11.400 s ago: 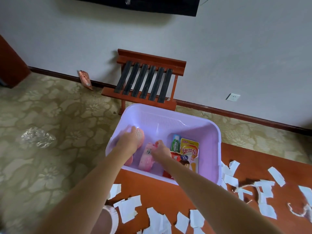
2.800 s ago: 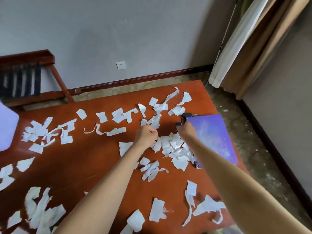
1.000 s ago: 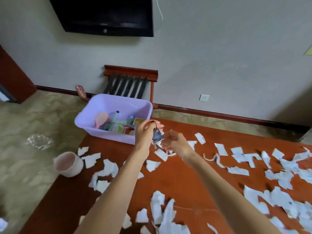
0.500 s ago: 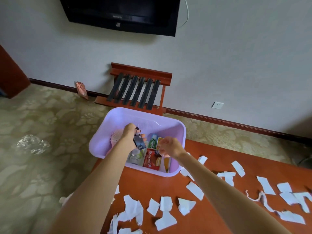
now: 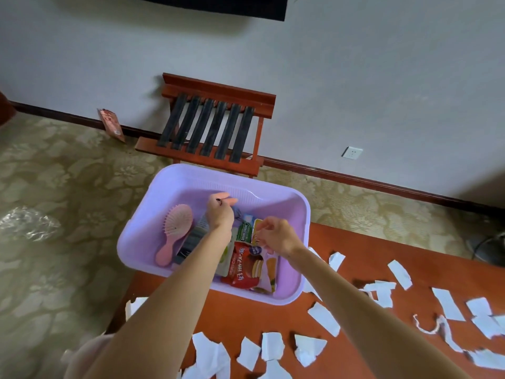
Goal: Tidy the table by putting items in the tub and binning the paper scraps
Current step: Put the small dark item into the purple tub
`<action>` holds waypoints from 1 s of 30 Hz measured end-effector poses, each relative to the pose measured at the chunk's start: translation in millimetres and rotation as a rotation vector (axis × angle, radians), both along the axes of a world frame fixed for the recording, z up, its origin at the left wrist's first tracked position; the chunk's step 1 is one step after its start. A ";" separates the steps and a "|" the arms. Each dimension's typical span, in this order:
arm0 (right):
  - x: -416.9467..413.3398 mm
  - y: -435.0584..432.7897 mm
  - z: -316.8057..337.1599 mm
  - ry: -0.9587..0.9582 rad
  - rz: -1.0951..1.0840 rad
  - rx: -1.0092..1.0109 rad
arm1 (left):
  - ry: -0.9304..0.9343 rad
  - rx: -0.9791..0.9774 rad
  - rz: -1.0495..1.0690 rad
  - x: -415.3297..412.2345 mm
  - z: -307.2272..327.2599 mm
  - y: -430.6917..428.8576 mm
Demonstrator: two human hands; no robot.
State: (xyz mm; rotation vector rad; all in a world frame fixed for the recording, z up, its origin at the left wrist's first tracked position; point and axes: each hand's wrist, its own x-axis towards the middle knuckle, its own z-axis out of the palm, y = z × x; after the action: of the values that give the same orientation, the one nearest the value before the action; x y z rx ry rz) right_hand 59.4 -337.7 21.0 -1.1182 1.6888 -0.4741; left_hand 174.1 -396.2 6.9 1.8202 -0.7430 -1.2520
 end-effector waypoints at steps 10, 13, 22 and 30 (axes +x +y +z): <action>3.3 10.4 22.0 0.051 0.045 -0.040 | -0.254 -0.114 -0.185 4.2 10.2 8.5; -1.6 19.2 34.5 0.085 0.039 -0.072 | -0.218 -0.141 -0.151 3.8 21.6 10.5; -44.6 97.1 70.8 0.054 -0.163 -0.267 | 0.020 -0.280 0.017 -5.0 83.9 82.4; -98.7 239.8 64.1 0.049 -0.163 -0.178 | 0.008 -0.254 -0.245 -58.7 102.8 228.0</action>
State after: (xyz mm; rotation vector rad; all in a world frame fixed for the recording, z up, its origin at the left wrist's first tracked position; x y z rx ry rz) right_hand -39.3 -97.9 85.1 -1.1307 1.8167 -0.7167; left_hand 115.3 -168.2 109.7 1.5511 -1.0950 -1.2530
